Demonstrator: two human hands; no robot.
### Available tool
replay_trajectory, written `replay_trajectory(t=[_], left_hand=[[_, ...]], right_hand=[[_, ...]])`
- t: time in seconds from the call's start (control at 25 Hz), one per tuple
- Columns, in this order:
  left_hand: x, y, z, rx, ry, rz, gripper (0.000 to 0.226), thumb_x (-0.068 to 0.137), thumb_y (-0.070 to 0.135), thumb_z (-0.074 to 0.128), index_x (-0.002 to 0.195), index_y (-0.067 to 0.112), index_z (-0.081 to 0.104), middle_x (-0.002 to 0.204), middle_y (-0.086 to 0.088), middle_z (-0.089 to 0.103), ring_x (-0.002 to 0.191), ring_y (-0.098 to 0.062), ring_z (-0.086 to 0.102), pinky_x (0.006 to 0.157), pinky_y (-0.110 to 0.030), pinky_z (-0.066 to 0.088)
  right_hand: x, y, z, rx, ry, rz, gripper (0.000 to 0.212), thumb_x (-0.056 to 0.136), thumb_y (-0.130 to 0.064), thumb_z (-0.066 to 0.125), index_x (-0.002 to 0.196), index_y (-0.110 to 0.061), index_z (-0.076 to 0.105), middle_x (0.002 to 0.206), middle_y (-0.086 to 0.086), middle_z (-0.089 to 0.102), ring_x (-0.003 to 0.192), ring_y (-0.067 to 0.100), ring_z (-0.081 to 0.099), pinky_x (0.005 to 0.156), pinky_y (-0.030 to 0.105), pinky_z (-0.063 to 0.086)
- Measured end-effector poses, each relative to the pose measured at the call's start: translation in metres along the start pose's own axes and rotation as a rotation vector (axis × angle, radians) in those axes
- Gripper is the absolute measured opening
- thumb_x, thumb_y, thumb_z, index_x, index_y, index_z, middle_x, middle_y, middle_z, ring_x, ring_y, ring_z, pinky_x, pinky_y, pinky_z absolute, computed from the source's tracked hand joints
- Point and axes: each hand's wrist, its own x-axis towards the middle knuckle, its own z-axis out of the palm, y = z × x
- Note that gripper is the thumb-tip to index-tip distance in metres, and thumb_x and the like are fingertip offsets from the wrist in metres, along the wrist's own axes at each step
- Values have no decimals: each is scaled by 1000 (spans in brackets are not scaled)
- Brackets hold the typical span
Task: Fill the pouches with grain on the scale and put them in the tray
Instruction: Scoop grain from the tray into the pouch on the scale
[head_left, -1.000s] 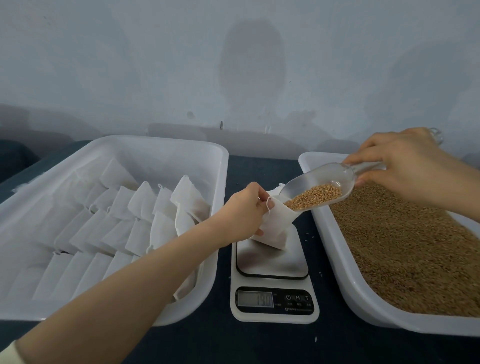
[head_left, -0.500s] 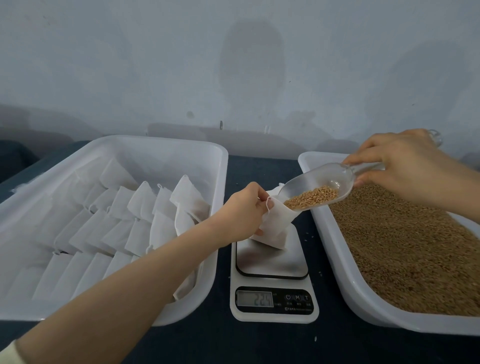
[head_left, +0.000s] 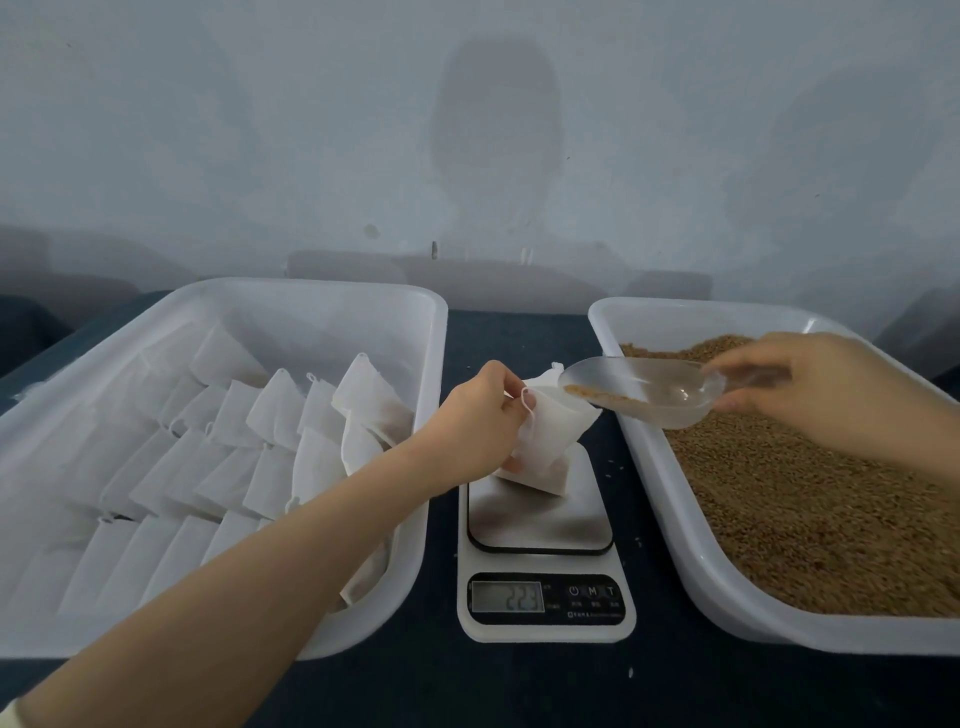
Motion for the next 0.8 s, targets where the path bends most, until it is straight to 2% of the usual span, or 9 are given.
replay_trajectory(t=[0.12,0.24,0.32,0.44,0.52,0.6,0.68,0.76,0.8], left_hand=[[0,-1,0,10,22,8,12,100,19,36,106,18,47,96,6,53,78,-17,63,72,-39,60],[1,-3,0,-6,23,-10,12,98,16,36,106,17,46,94,0,56,73,-20,68,76,-43,59],[1,-3,0,-3,6,-28,12,98,16,37,106,18,46,91,0,56,70,-20,69,76,-41,59],[2,-4,0,15,-7,-27,14,99,16,38,110,20,46,95,3,57,72,-18,69,74,-39,60],[2,-4,-1,16,-18,-14,15,98,16,40,110,23,47,99,6,59,73,-17,70,74,-39,60],[1,-4,-1,24,-43,12,17,97,15,43,111,24,49,102,2,64,78,-19,71,75,-40,60],[0,-4,-1,40,-61,43,19,96,13,46,111,21,53,105,-1,66,84,-21,70,75,-40,60],[0,-4,-1,60,-54,52,18,95,12,46,109,17,57,105,-2,65,85,-22,69,75,-41,60],[1,-4,-1,75,-48,47,17,96,13,46,107,16,57,105,-3,64,87,-24,68,76,-43,59]], right_hand=[[-11,22,12,18,32,123,14,78,-38,69,88,-44,61,84,-31,56,77,-11,51,68,24,41],[-11,39,31,-88,59,315,17,83,-39,66,85,-22,64,79,-8,63,70,12,61,53,22,40],[-5,45,44,-108,15,414,23,88,-33,63,83,-11,64,74,5,66,58,17,60,44,23,40],[3,48,57,-189,-127,466,26,93,-27,56,79,-6,61,74,7,63,54,15,55,42,22,37],[5,49,58,-234,-219,479,30,93,-30,56,69,-12,52,69,4,56,60,16,53,53,25,43],[5,45,55,-353,-276,494,30,90,-42,59,77,-16,53,79,2,57,79,20,56,79,35,48],[4,34,49,-518,-145,425,35,88,-50,57,101,-18,57,100,2,59,100,22,55,96,45,39],[3,9,46,-312,104,217,42,88,-43,57,124,-21,53,118,0,57,109,18,53,100,45,38],[3,-6,46,-125,167,88,44,88,-39,59,128,-24,51,119,-5,56,106,12,54,95,38,43]])
